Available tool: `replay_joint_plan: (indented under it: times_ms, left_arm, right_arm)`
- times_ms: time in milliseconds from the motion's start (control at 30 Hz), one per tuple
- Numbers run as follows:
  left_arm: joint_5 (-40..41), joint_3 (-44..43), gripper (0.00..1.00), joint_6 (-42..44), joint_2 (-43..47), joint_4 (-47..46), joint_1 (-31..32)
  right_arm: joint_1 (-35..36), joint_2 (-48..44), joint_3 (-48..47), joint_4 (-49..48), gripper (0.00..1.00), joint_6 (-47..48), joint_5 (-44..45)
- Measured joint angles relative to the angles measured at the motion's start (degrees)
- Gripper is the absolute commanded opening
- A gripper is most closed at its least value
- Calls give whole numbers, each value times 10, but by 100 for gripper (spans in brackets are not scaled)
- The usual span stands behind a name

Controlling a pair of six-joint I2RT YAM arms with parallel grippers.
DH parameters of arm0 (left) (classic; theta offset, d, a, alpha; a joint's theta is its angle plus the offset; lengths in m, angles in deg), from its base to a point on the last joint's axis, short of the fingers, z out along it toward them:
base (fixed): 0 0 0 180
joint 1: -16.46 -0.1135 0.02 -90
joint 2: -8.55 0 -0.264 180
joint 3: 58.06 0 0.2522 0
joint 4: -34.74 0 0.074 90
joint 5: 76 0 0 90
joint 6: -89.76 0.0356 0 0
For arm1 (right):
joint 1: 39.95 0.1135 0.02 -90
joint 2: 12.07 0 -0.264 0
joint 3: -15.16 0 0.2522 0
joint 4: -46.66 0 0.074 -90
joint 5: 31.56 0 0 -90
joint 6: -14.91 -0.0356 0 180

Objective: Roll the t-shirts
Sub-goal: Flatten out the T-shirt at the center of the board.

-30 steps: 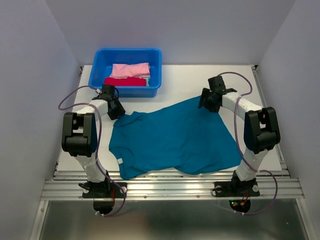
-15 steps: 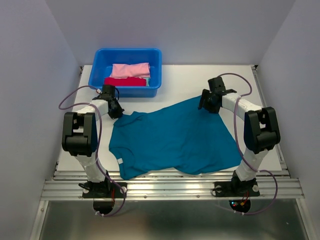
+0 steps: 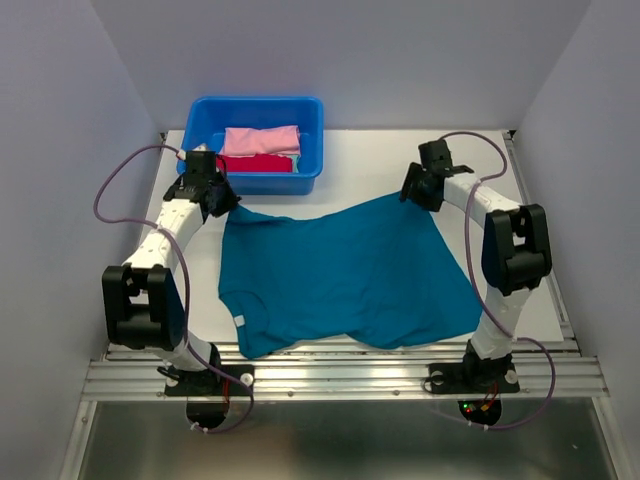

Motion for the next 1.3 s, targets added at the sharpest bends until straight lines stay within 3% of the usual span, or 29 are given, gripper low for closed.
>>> replay_joint_plan:
  times_ms: [467, 667, 767, 933, 1300]
  left_arm:
    - [-45, -17, 0, 9, 12, 17, 3]
    - [-52, -17, 0, 10, 12, 17, 3]
    - [-53, -17, 0, 10, 12, 17, 3]
    - [-54, -17, 0, 10, 12, 17, 4]
    - [-73, -58, 0, 15, -24, 21, 6]
  right_arm:
    - [-7, 207, -238, 15, 62, 5, 87]
    - [-7, 233, -266, 19, 45, 7, 109]
    - [-7, 234, -266, 21, 32, 8, 115]
    - [-7, 234, -266, 24, 1, 6, 117]
    - [-7, 212, -261, 36, 1, -16, 117]
